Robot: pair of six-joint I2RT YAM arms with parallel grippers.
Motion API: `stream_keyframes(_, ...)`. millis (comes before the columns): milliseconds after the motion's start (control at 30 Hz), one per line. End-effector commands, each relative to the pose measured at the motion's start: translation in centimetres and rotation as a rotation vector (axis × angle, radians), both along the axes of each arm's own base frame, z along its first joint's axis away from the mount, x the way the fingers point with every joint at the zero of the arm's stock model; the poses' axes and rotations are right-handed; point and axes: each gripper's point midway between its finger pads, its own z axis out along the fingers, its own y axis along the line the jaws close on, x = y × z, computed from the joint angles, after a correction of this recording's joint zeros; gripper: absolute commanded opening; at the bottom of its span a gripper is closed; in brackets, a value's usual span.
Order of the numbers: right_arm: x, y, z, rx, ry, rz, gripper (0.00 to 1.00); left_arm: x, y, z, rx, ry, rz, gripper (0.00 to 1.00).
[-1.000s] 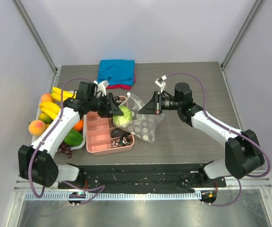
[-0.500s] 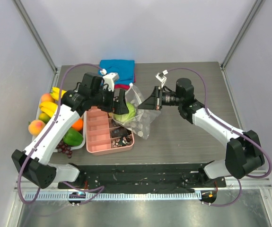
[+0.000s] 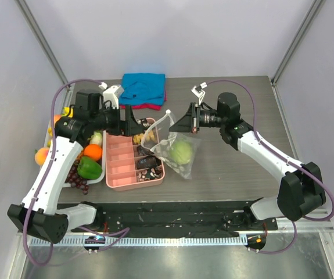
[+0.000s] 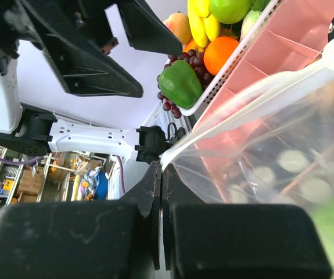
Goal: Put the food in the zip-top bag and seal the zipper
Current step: Place the fake vegetable in the zipper food storage bag.
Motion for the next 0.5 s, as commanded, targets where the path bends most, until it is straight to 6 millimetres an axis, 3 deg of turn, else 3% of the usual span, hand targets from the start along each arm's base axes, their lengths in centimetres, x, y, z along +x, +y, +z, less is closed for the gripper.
stream_keyframes(0,-0.8,-0.1,4.5,0.061,-0.138,0.025,0.01,-0.7,-1.5,-0.7,-0.091,0.046,-0.073,0.8)
stream_keyframes(300,-1.1,-0.2,5.1,0.065,-0.146,0.034,0.01,1.0,-2.4,-5.0,-0.111,0.184,-0.032,0.8)
stream_keyframes(467,-1.2,-0.2,4.9,0.063,-0.151,0.038,0.01,1.7,-3.6,-6.3,-0.164,0.245,-0.041,0.69)
